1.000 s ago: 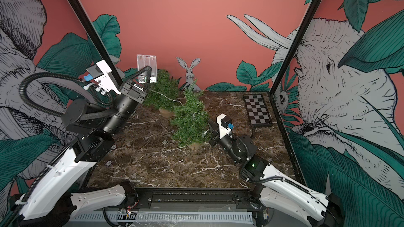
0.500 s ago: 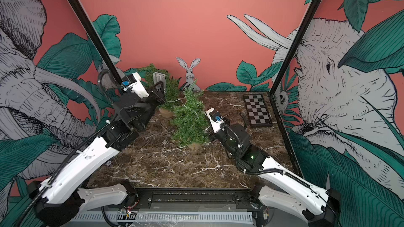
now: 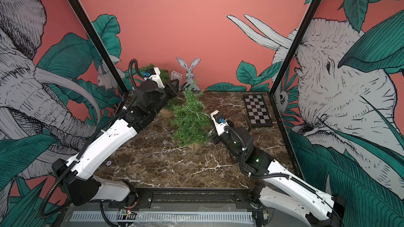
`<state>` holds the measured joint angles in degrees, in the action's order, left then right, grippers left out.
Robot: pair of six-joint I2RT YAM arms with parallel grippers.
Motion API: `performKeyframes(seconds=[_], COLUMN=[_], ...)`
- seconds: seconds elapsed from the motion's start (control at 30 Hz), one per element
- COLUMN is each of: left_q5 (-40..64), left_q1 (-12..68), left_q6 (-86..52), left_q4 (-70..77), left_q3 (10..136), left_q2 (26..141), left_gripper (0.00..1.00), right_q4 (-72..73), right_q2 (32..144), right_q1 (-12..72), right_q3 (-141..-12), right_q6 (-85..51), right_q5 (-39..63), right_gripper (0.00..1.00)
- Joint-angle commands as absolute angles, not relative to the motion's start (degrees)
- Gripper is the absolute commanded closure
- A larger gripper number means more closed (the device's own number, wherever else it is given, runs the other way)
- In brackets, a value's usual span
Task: Wrap string light around the christmas tree
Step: Wrap the light string around the Christmas tree.
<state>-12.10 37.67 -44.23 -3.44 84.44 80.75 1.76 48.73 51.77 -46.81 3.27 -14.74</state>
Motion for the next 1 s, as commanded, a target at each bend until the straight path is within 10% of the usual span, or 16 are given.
performKeyframes(seconds=[0.0,0.43,0.73,0.97], left_q5=[-6.49,2.70,2.72,1.06], left_q1=[37.13,35.52,34.33,33.47], left_q6=[-44.74,-42.94,-38.12,-35.77], left_q4=[-3.28,-8.81,-14.75,-14.65], left_q3=[87.08,91.58,91.76,90.09], left_q2=[82.33,89.01,88.20,85.66], left_gripper=[0.94,0.79,0.40,0.29], right_q4=[2.64,4.42,7.03,7.38], right_q2=[48.27,49.93,50.80,50.29], right_q1=[51.99,52.03,52.03,52.03], right_q3=[-45.78,-44.27,-43.03,-42.78], right_q6=[1.46,-0.54,-1.63,-2.44], right_q5=[-14.16,-10.34,-7.47,-8.52], right_gripper=[0.92,0.89,0.86,0.75])
